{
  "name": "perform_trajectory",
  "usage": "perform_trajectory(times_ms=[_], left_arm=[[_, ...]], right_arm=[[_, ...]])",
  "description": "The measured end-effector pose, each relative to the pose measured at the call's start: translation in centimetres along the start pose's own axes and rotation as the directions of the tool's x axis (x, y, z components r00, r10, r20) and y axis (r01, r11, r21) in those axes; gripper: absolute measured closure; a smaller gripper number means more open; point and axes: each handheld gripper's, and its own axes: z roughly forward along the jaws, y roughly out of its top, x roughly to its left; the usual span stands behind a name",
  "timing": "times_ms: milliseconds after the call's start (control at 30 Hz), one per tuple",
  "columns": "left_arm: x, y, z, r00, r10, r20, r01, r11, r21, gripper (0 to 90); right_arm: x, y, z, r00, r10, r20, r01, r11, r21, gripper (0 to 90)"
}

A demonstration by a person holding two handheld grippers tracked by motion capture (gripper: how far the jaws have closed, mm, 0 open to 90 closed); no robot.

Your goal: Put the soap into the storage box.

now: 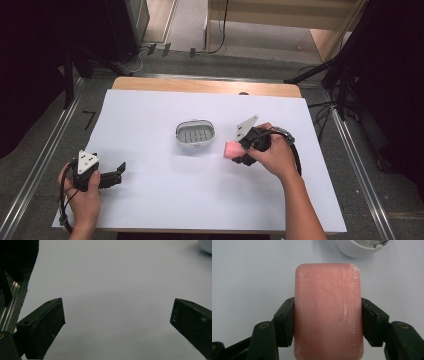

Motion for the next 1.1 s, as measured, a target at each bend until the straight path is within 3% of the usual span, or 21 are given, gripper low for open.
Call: perform_trajectory(times_ms=[333,500,1100], left_arm=[[0.1,0.0,0.0,0.9999,-0.009,0.004,0.009,1.0000,-0.001,0.1],[0.1,0.0,0.0,0.9999,-0.010,0.006,0.010,1.0000,-0.002,0.1],[0.1,0.0,0.0,0.9998,-0.019,0.010,0.019,0.9998,-0.003,0.1]], right_arm=[[-0.8,2.1,0.1,0.9997,-0.023,-0.005,0.023,1.000,-0.002,38.8],[-1.1,3.2,0.0,0.9992,-0.034,-0.020,0.034,0.999,-0.027,38.7],[-2.7,7.1,1.3,0.9971,-0.070,-0.032,0.069,0.997,-0.024,38.8]])
